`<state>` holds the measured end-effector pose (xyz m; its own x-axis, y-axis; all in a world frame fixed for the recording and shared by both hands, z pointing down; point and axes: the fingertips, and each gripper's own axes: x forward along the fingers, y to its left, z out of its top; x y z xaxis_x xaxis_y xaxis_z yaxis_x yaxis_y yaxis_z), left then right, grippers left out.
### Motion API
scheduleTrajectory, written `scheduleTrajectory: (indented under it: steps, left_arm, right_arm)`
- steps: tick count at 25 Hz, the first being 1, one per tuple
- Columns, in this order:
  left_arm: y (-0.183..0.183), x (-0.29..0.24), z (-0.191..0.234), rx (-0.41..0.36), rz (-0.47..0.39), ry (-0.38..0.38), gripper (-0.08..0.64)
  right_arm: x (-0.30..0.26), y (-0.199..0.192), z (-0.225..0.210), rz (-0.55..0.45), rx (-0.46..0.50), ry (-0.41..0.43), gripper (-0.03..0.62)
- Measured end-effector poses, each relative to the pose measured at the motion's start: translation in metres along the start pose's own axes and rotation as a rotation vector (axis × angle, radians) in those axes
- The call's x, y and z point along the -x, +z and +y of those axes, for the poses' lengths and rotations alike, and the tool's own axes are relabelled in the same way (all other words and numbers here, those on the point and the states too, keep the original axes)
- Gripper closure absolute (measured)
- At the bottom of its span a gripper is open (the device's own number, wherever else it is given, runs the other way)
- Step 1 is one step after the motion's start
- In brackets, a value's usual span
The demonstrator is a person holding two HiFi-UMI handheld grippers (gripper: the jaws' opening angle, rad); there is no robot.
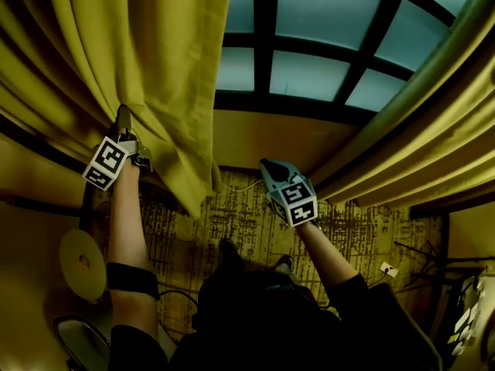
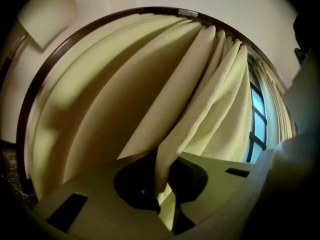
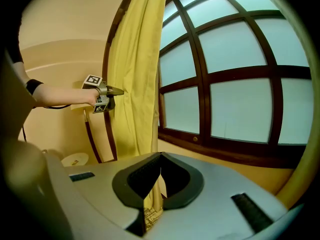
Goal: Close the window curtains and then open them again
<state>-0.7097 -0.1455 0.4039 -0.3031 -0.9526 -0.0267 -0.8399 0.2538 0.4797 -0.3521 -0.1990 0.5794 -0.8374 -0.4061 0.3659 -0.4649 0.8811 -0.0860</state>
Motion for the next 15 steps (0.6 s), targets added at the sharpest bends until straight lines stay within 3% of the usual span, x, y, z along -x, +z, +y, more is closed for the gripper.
scheduleTrajectory:
  steps: [3, 7, 15]
  left_arm:
    - [0.005, 0.007, 0.023, 0.064, -0.017, 0.033, 0.55]
    - [0.011, 0.014, 0.041, 0.081, -0.015, 0.038, 0.548]
    - [-0.002, 0.007, 0.024, 0.03, 0.067, -0.107, 0.549]
  right_arm:
    - [-0.001, -0.001, 0.0, 0.006, 0.001, 0.002, 0.592]
    - [-0.008, 0.0, 0.002, 0.015, 0.003, 0.008, 0.592]
    - [-0.043, 0.015, 0.021, 0.018, 0.024, 0.009, 0.592]
